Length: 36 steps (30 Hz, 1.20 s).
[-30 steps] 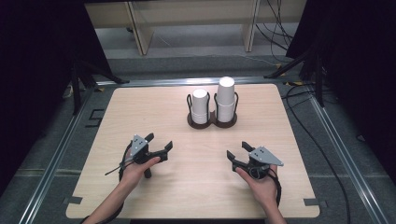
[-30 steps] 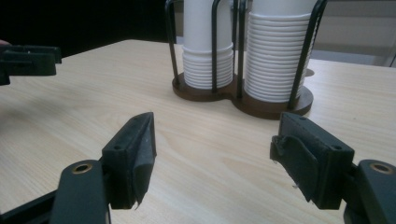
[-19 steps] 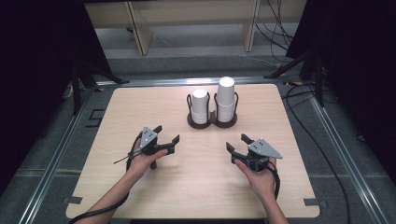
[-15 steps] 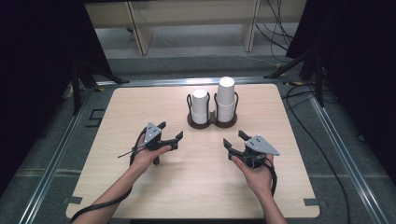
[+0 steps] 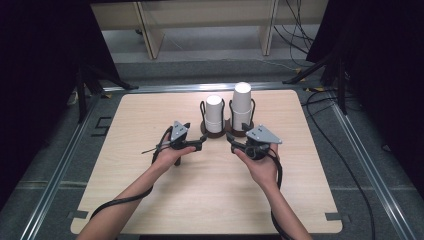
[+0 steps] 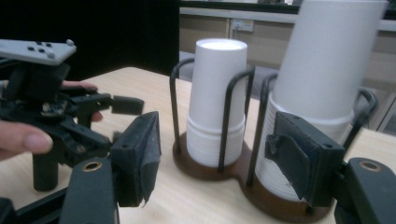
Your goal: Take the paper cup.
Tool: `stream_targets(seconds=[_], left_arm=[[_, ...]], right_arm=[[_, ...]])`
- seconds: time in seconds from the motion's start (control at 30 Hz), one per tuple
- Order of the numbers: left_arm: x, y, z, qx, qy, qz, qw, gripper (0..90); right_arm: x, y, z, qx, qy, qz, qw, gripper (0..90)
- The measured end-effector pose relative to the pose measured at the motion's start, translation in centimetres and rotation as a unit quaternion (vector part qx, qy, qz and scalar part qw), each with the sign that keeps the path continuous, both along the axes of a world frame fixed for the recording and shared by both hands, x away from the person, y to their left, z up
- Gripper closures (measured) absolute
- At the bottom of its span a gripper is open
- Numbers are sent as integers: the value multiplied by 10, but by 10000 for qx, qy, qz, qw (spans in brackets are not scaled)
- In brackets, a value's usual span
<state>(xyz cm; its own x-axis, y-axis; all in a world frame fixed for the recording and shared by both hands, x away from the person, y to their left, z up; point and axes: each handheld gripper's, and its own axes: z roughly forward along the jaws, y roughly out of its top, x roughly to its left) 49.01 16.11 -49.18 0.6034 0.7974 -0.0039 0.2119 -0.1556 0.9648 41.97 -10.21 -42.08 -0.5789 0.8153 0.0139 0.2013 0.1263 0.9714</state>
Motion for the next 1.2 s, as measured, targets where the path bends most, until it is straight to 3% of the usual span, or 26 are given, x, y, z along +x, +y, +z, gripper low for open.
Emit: stream_targets(seconds=[0.17, 0.2, 0.27, 0.3, 0.37, 0.4, 0.5, 0.53, 0.67, 1.03, 1.07, 1.13, 1.17, 1.2], left_arm=[[14, -8, 0, 159, -49, -99, 9998, 155], [17, -9, 0, 218, -80, -133, 9996, 159], [20, -12, -1, 266, -77, -161, 9995, 161], [24, -14, -1, 266, -43, -198, 9994, 163], [25, -15, -1, 226, -16, -164, 9996, 163], [27, -15, -1, 197, 6, -153, 9997, 162], [31, -18, -1, 93, 38, -142, 9998, 166], [31, -18, -1, 115, 56, -172, 9998, 168], [34, -21, -1, 163, 65, -204, 9996, 168], [45, -33, -1, 351, 146, -273, 9989, 170], [46, -34, -1, 342, 120, -297, 9989, 169], [47, -36, 0, 321, 157, -289, 9989, 169], [48, -37, -1, 274, 145, -305, 9991, 169], [48, -38, 0, 319, 154, -314, 9989, 169]], right_arm=[[20, 16, 10, -71, -68, 24, 9999, 346], [31, 24, 15, -65, -99, 77, 9999, 347], [34, 26, 17, -119, -129, 10, 9998, 347], [46, 32, 21, -117, -169, 42, 9998, 346], [48, 35, 21, -42, -55, 28, 10000, 346], [52, 37, 22, -147, -102, 7, 9998, 346], [66, 46, 24, -124, -137, -33, 9998, 345], [68, 47, 24, -250, -214, -90, 9994, 345], [82, 56, 23, -345, -113, -156, 9992, 341], [98, 64, 17, -323, 89, -403, 9986, 333], [100, 63, 17, -390, -47, -394, 9984, 329], [100, 65, 17, -289, 84, -377, 9988, 323], [103, 64, 18, -386, -88, -401, 9984, 321], [103, 66, 18, -271, 31, -430, 9987, 319]])
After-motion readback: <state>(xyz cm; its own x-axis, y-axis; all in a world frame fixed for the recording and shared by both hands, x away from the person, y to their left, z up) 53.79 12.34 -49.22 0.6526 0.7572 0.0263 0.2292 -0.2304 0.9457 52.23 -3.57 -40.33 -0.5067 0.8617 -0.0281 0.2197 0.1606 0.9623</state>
